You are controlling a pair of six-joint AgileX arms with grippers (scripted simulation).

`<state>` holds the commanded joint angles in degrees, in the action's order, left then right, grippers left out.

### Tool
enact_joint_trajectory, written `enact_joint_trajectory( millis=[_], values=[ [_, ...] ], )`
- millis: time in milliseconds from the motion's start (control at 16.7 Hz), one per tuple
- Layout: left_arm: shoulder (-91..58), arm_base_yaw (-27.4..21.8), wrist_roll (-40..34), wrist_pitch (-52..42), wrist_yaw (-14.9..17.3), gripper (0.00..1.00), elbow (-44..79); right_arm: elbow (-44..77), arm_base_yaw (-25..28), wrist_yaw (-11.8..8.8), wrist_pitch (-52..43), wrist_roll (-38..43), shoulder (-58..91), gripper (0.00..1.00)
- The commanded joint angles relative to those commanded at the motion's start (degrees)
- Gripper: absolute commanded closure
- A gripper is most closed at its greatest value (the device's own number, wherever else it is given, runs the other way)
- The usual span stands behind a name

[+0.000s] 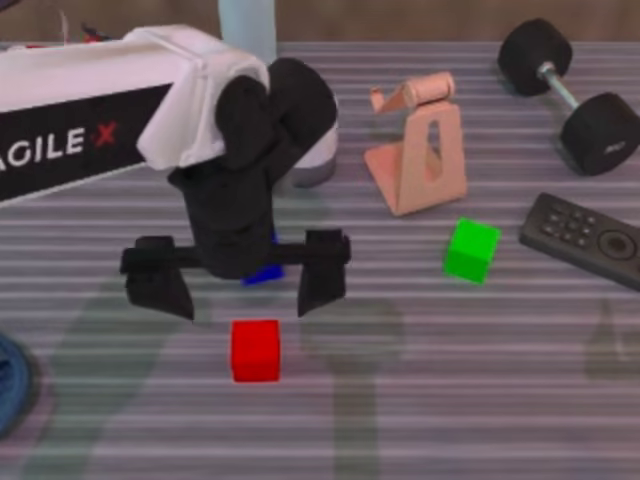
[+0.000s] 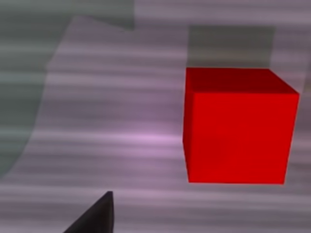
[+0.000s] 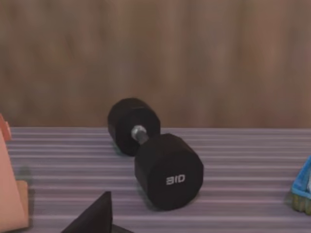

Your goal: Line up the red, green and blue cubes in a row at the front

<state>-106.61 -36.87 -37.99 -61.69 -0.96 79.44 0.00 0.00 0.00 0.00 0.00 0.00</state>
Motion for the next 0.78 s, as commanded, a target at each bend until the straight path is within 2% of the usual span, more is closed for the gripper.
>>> enact_joint_trajectory(
  millis=[240, 420, 780],
  values=[
    [-0.17, -0.29, 0.01, 0.10, 0.00, 0.00, -0.10, 0.00, 0.00, 0.00, 0.00, 0.00, 0.00, 0.00],
    [2.96, 1.25, 0.37, 2.20, -0.20, 0.00, -3.00, 3.48, 1.04, -0.18, -2.47, -1.54, 3.51, 0.00],
    [23.90, 10.54, 2.83, 13.69, -0.80, 0.00, -19.45, 25.33, 5.86, -0.19, -16.48, -10.19, 26.91, 0.00]
  ],
)
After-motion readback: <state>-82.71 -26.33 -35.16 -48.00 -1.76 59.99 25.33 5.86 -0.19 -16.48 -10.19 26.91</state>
